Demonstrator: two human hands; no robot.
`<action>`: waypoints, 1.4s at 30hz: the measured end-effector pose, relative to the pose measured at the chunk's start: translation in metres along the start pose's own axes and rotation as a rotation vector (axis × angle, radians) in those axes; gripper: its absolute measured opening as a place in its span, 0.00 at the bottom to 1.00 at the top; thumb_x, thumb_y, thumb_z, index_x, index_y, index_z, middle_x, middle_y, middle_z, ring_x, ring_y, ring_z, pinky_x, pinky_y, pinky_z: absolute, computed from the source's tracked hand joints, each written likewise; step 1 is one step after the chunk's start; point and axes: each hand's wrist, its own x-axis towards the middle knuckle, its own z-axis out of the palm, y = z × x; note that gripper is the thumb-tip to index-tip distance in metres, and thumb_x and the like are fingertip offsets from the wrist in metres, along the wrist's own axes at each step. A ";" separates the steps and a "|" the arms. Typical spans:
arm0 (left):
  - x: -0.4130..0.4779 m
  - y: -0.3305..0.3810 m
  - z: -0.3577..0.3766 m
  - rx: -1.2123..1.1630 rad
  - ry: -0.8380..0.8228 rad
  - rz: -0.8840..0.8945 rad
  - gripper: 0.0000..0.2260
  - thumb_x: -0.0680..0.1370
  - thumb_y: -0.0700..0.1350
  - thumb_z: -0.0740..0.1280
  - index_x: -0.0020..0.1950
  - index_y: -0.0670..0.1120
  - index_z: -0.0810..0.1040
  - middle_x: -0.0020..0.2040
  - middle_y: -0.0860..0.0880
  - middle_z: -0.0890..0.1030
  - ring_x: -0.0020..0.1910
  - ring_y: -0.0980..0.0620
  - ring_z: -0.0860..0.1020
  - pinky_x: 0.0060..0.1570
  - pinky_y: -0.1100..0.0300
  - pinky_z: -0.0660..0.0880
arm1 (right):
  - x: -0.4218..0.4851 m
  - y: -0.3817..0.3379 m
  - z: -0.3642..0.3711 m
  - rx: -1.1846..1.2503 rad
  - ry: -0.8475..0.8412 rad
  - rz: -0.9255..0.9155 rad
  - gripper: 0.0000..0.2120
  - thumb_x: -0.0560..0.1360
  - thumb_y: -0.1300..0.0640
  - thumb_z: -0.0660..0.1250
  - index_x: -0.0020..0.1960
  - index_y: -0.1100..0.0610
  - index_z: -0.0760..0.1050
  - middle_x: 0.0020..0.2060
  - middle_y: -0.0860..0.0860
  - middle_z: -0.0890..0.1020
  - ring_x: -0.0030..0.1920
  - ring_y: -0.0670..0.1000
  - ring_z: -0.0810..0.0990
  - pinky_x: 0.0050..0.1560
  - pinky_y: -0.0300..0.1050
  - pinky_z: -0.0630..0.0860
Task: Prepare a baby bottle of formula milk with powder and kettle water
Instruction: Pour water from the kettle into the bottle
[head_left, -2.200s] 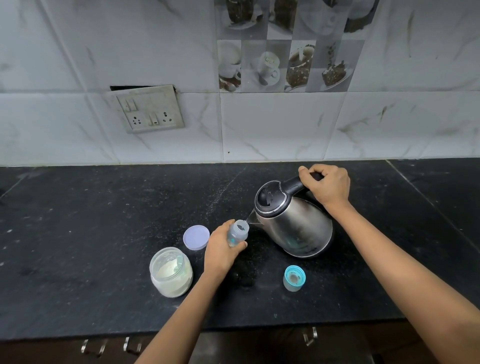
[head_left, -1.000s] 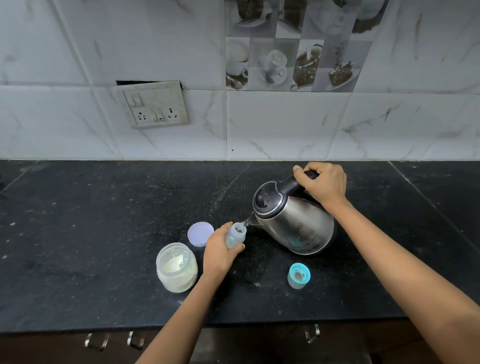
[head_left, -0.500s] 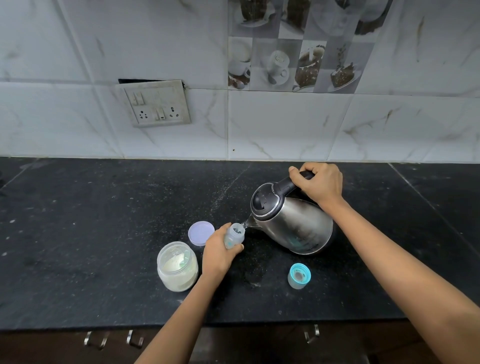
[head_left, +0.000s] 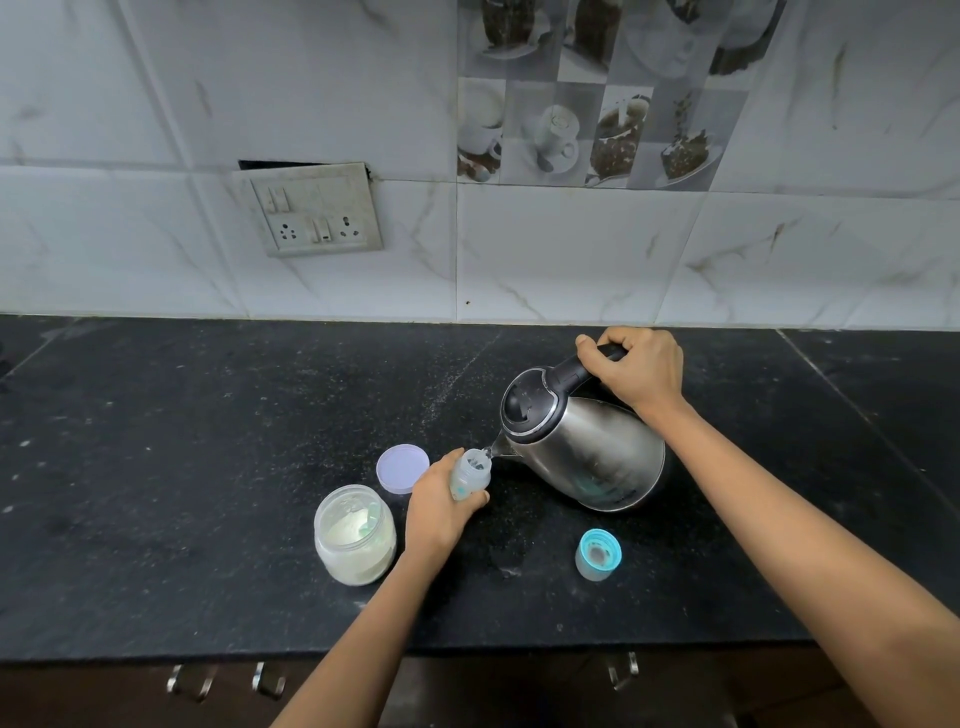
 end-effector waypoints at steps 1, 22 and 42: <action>0.000 0.000 0.000 0.008 0.003 0.000 0.24 0.65 0.41 0.75 0.60 0.53 0.77 0.48 0.57 0.81 0.49 0.55 0.78 0.52 0.57 0.75 | 0.000 0.000 0.000 0.001 0.001 0.000 0.27 0.65 0.33 0.58 0.31 0.56 0.79 0.21 0.49 0.71 0.28 0.53 0.74 0.35 0.42 0.67; -0.004 0.020 0.014 -0.059 -0.016 0.012 0.22 0.65 0.42 0.75 0.54 0.59 0.76 0.49 0.59 0.81 0.49 0.58 0.78 0.48 0.67 0.73 | -0.006 0.019 -0.017 0.071 0.044 0.069 0.22 0.66 0.34 0.59 0.27 0.52 0.71 0.19 0.47 0.68 0.25 0.50 0.68 0.32 0.41 0.62; -0.002 0.032 0.049 -0.141 -0.101 0.042 0.25 0.67 0.43 0.77 0.62 0.54 0.77 0.55 0.58 0.81 0.56 0.60 0.77 0.58 0.66 0.71 | -0.025 0.102 -0.045 0.372 0.160 0.368 0.26 0.77 0.48 0.65 0.25 0.53 0.59 0.22 0.46 0.58 0.28 0.47 0.59 0.33 0.46 0.56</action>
